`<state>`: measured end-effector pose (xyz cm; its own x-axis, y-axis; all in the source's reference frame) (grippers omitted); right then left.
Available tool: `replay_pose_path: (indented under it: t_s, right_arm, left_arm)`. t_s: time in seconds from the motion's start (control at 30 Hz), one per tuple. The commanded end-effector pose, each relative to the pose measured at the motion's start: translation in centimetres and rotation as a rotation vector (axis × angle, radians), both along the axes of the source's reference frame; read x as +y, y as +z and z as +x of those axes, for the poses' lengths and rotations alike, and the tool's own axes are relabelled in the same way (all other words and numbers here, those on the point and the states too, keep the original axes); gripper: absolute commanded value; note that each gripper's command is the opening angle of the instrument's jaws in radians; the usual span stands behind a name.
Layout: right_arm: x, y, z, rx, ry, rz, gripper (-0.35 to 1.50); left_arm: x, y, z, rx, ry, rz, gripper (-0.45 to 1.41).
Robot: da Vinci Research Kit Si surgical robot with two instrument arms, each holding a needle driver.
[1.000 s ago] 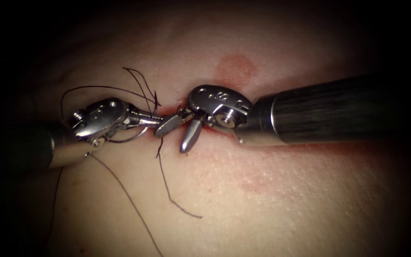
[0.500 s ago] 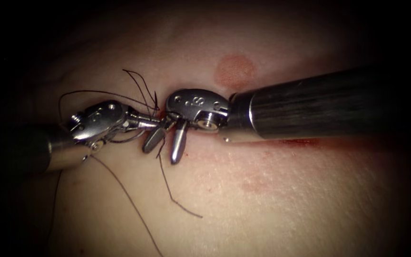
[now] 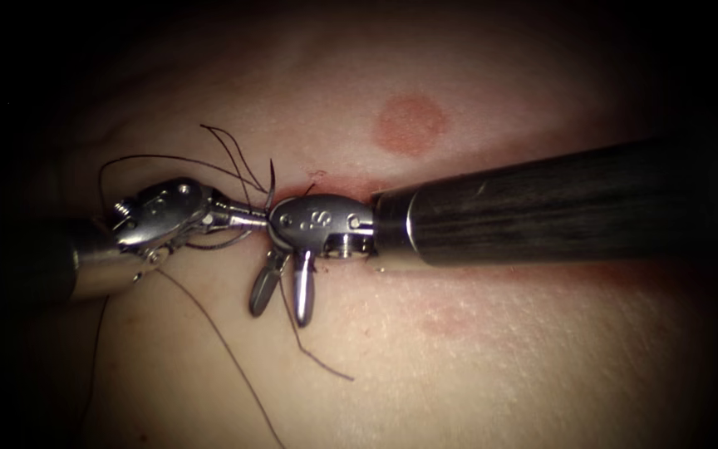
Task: Wound Closure
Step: Grab the short end with the right gripper.
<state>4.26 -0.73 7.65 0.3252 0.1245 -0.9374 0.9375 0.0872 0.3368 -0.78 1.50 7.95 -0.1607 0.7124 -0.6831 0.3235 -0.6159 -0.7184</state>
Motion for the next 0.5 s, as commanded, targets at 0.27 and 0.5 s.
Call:
replay_pose_path:
  t_s: [0.27,0.5]
  right_arm:
    - [-0.09,0.13,0.04,0.018,-0.054,-0.084,0.52]
    - [-0.23,0.29,0.11,0.043,-0.051,-0.196,0.44]
  left_arm:
    - [-0.02,0.08,-0.06,-0.001,0.0,0.001,-0.35]
    - [-0.02,0.08,-0.04,-0.001,0.0,0.0,-0.35]
